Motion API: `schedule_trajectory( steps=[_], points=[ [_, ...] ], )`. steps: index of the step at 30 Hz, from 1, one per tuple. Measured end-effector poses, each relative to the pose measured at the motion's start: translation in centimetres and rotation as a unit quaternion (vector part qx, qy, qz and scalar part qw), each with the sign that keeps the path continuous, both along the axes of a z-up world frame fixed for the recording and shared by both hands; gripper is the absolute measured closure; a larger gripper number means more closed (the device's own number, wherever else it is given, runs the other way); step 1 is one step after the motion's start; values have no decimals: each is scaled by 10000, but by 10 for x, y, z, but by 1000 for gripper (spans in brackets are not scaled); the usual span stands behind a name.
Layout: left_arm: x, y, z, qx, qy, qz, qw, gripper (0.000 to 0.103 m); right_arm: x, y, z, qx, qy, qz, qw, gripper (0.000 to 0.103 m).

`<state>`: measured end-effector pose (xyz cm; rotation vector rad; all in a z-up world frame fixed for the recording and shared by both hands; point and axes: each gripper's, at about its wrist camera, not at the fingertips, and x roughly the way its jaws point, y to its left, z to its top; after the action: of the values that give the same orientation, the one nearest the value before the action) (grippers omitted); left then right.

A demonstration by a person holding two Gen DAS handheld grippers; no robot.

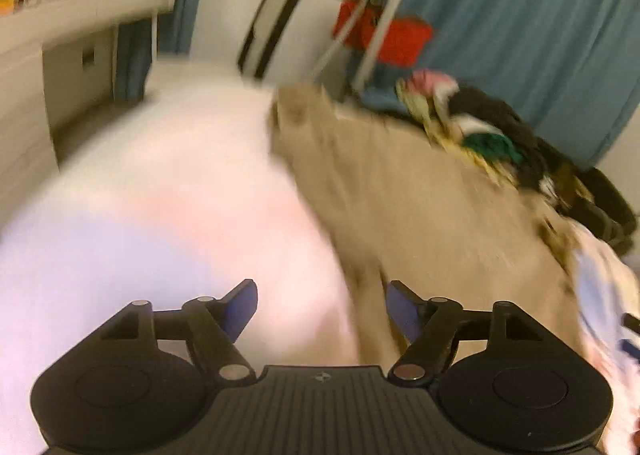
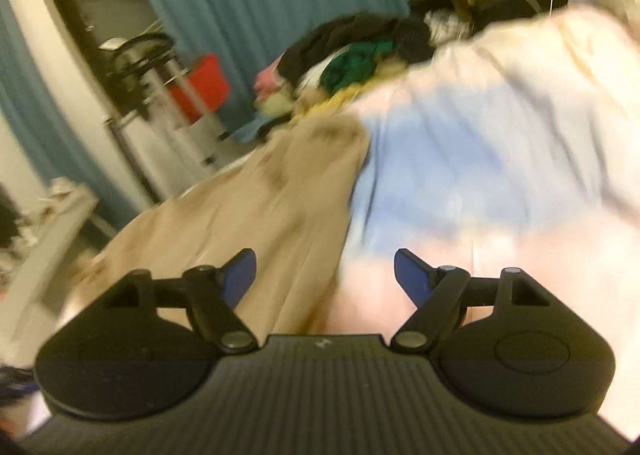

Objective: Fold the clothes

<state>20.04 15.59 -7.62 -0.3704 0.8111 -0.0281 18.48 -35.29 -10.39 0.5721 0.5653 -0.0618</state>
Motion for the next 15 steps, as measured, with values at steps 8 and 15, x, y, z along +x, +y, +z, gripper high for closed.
schedule_trajectory(
  steps=[8,15],
  points=[
    [-80,8,-14,-80,1381,-6,9904,32,-114,43,3,-103,676,841,9941,25],
    [-93,-13,-15,217,1632,-269,9860,34,-147,70,-3,-173,356,1135,9927,25]
  ],
)
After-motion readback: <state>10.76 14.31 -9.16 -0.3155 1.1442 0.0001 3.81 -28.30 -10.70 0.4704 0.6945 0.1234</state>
